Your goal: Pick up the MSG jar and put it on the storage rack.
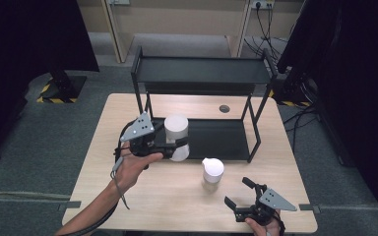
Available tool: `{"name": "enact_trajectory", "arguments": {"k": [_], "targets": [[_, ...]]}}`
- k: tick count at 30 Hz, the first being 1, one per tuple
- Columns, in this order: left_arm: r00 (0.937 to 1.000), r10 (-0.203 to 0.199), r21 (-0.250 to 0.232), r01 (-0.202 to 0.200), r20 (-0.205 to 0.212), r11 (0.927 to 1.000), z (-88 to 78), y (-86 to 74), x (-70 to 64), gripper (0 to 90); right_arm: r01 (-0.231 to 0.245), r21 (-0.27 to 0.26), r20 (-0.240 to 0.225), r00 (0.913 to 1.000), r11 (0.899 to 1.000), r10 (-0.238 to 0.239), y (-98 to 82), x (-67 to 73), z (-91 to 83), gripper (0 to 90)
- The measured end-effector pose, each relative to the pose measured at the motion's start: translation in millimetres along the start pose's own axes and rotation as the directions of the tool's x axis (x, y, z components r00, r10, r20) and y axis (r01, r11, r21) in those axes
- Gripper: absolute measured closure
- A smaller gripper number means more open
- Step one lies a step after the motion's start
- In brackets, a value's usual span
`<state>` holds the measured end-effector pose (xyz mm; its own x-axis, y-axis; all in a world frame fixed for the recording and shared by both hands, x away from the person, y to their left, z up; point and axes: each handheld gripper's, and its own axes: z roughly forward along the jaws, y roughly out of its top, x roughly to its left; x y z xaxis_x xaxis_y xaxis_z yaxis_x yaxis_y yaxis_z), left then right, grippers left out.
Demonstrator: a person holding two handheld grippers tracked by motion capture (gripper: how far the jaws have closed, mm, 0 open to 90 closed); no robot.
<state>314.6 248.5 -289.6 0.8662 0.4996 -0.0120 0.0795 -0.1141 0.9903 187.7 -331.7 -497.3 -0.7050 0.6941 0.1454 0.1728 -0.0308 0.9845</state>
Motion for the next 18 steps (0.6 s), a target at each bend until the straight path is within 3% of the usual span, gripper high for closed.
{"name": "enact_trajectory", "arguments": {"k": [18], "targets": [[0.9989, 0.037, 0.016, -0.037, -0.028, 0.9992, 4.3, 71.0, 7.4, 35.0, -0.009, -0.001, -0.004, 1.0000, 1.000, 0.009, -0.7, -1.0, 0.2, 0.6]]}}
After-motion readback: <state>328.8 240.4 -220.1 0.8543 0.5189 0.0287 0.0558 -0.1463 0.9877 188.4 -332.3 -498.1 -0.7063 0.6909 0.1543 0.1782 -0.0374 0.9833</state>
